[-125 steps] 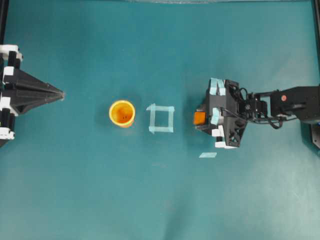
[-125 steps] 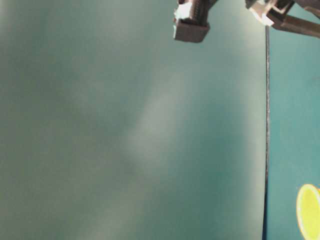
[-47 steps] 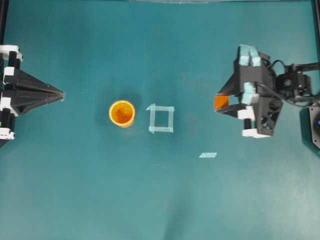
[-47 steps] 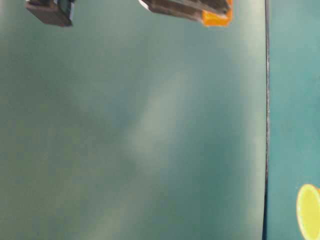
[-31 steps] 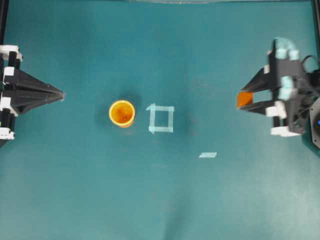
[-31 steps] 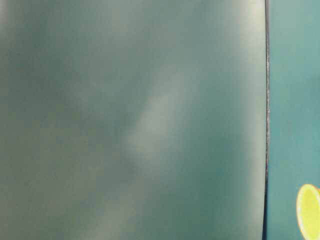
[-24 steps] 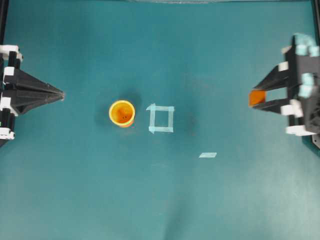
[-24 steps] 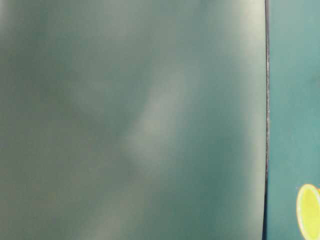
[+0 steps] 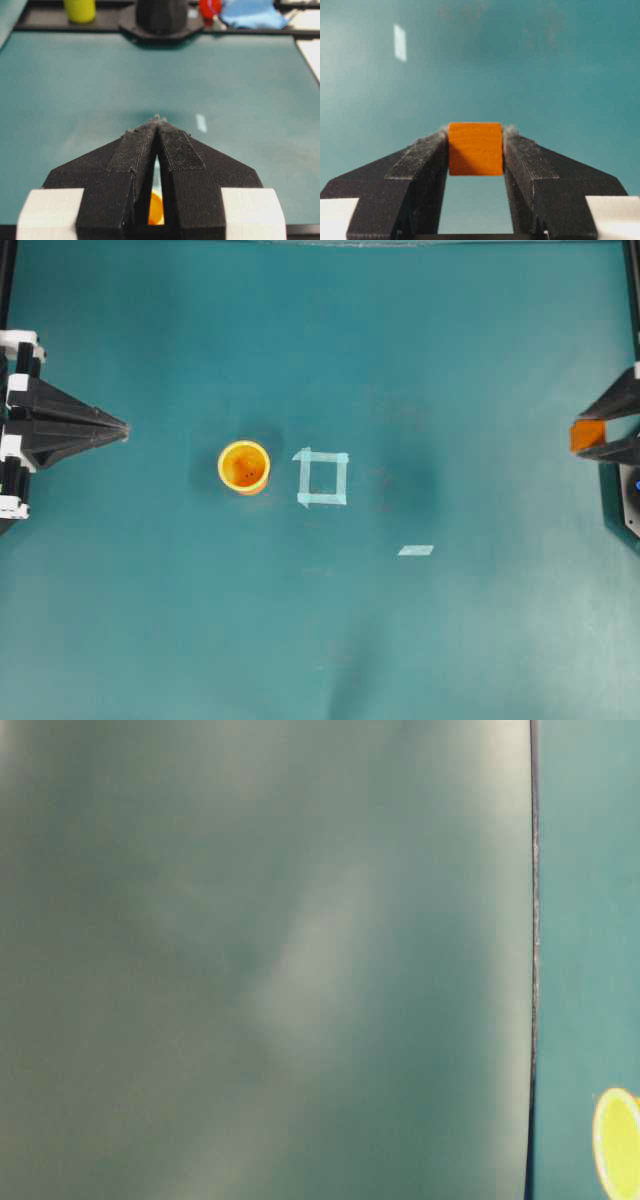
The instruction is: Move the block to the right with right arm.
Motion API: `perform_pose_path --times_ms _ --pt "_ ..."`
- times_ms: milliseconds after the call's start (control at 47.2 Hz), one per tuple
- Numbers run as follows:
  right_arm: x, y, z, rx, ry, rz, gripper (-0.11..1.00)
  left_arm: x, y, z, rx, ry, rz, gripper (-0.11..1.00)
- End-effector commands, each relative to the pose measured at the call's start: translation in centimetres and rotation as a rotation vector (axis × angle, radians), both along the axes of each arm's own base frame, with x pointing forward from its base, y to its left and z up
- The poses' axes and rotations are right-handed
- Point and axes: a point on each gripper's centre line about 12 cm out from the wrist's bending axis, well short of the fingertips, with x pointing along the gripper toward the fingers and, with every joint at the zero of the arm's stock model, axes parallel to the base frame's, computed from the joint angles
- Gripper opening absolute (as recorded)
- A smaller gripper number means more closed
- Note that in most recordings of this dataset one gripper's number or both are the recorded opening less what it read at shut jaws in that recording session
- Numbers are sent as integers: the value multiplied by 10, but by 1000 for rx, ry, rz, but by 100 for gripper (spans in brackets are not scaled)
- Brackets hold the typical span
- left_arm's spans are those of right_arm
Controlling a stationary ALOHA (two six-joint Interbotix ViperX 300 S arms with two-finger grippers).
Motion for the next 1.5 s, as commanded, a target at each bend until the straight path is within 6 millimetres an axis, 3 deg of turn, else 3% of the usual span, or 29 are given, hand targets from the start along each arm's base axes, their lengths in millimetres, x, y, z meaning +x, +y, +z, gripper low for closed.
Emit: perform_pose_path --times_ms 0,635,1483 --pt "-6 0 5 2 3 0 40 3 0 11 0 -26 0 -1" --pt "-56 3 8 40 20 -38 40 3 0 11 0 -26 0 -1" --pt "-58 3 7 37 20 -37 40 3 0 9 0 -11 0 -1"
